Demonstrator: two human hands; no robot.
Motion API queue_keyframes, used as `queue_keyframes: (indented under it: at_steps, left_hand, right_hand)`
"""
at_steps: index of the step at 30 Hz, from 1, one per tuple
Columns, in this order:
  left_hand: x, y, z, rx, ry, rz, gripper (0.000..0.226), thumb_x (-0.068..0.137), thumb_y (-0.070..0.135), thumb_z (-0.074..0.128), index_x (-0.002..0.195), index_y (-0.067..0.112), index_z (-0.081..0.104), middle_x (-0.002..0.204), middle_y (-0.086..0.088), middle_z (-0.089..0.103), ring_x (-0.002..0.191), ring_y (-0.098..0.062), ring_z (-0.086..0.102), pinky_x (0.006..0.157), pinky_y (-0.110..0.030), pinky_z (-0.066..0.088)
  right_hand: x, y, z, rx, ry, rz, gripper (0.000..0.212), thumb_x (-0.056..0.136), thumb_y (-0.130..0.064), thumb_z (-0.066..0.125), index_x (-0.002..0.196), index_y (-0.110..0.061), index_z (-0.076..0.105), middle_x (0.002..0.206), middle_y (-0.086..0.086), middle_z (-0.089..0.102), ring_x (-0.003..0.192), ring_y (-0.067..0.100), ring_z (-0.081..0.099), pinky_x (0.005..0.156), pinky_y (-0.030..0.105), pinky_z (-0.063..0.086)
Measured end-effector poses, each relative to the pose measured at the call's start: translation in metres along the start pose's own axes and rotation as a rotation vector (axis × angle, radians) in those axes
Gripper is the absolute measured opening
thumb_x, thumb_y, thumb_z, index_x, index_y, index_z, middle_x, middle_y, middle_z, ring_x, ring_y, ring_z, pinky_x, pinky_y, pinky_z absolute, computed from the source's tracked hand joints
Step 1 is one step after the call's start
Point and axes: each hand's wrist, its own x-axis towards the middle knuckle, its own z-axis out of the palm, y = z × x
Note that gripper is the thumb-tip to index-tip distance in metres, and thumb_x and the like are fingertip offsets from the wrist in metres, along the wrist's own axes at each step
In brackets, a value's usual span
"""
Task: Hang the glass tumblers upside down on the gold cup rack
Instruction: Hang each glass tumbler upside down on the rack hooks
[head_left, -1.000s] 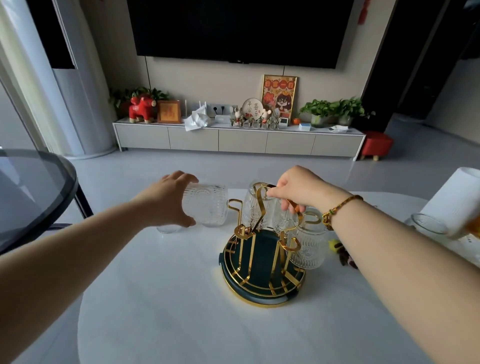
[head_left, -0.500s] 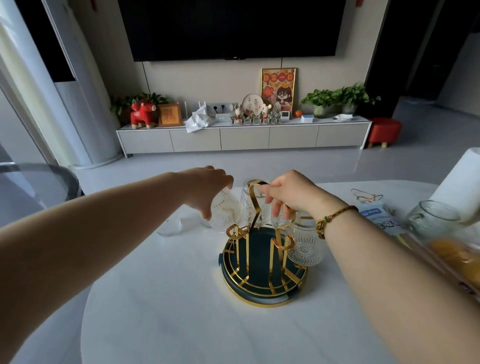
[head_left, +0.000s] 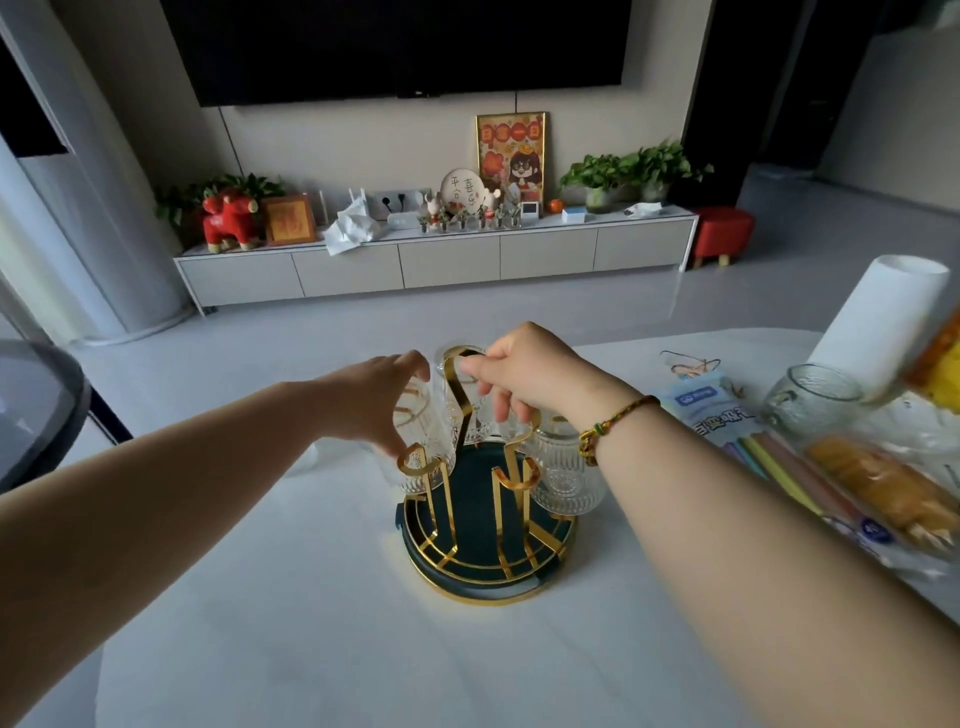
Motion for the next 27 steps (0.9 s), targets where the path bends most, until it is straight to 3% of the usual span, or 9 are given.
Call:
queue_keyframes:
  at_steps: [4, 6, 10, 14, 21, 24, 27]
  left_hand:
    - [-0.001, -0.006, 0.006, -0.1, 0.067, -0.005, 0.078, 0.059, 0.019, 0.081, 0.123, 0.019, 0.037, 0.127, -0.008, 0.053, 0.097, -0.017, 0.042, 0.079, -0.027, 0.036]
    - [-0.004, -0.009, 0.007, -0.14, 0.079, 0.002, 0.077, 0.061, 0.017, 0.08, 0.126, 0.02, 0.038, 0.132, -0.007, 0.05, 0.109, -0.021, 0.045, 0.089, -0.028, 0.034]
    - [-0.008, -0.013, 0.006, -0.144, 0.056, 0.013, 0.079, 0.066, 0.016, 0.077, 0.132, 0.026, 0.034, 0.144, -0.003, 0.037, 0.13, -0.023, 0.033, 0.108, -0.036, 0.026]
    - [-0.013, -0.016, 0.011, -0.189, 0.077, -0.002, 0.079, 0.068, 0.015, 0.075, 0.132, 0.03, 0.033, 0.148, -0.002, 0.03, 0.132, -0.022, 0.03, 0.108, -0.035, 0.024]
    - [-0.016, -0.008, 0.017, -0.306, 0.172, -0.023, 0.083, 0.062, 0.009, 0.078, 0.131, 0.02, 0.034, 0.138, -0.008, 0.044, 0.121, -0.024, 0.042, 0.09, -0.026, 0.033]
    - [-0.019, -0.008, 0.016, -0.315, 0.177, -0.02, 0.084, 0.062, 0.008, 0.079, 0.131, 0.019, 0.034, 0.138, -0.01, 0.043, 0.121, -0.026, 0.041, 0.094, -0.029, 0.034]
    - [-0.027, -0.013, 0.011, -0.366, 0.209, -0.046, 0.085, 0.062, 0.009, 0.079, 0.133, 0.019, 0.033, 0.14, -0.009, 0.041, 0.125, -0.027, 0.039, 0.104, -0.038, 0.033]
  right_hand:
    - [0.001, 0.002, 0.0, 0.005, -0.003, 0.003, 0.032, 0.087, -0.036, 0.048, 0.068, -0.012, 0.057, 0.046, -0.002, 0.058, 0.023, 0.001, 0.041, 0.046, 0.019, 0.041]
    - [0.002, 0.003, 0.0, 0.002, -0.006, 0.007, 0.032, 0.087, -0.037, 0.048, 0.069, -0.012, 0.057, 0.046, -0.003, 0.058, 0.023, 0.001, 0.041, 0.045, 0.018, 0.041]
    - [0.003, 0.003, 0.0, 0.002, 0.002, 0.011, 0.032, 0.086, -0.037, 0.048, 0.069, -0.012, 0.058, 0.047, -0.001, 0.057, 0.022, 0.0, 0.04, 0.041, 0.013, 0.04]
    - [0.001, 0.001, 0.0, -0.001, 0.008, 0.008, 0.031, 0.086, -0.036, 0.048, 0.068, -0.012, 0.057, 0.048, -0.001, 0.058, 0.022, 0.0, 0.04, 0.044, 0.017, 0.041]
    - [0.0, -0.001, 0.0, -0.027, 0.008, 0.006, 0.033, 0.087, -0.035, 0.048, 0.075, -0.007, 0.06, 0.049, 0.0, 0.058, 0.021, 0.0, 0.041, 0.046, 0.018, 0.04]
    - [0.0, -0.002, -0.001, -0.034, 0.0, 0.005, 0.033, 0.088, -0.035, 0.047, 0.076, -0.007, 0.06, 0.05, 0.001, 0.058, 0.021, 0.0, 0.041, 0.047, 0.019, 0.04]
    - [0.0, -0.002, -0.001, -0.083, -0.031, -0.012, 0.032, 0.089, -0.032, 0.044, 0.098, -0.005, 0.058, 0.055, 0.0, 0.06, 0.024, 0.001, 0.043, 0.046, 0.02, 0.039]
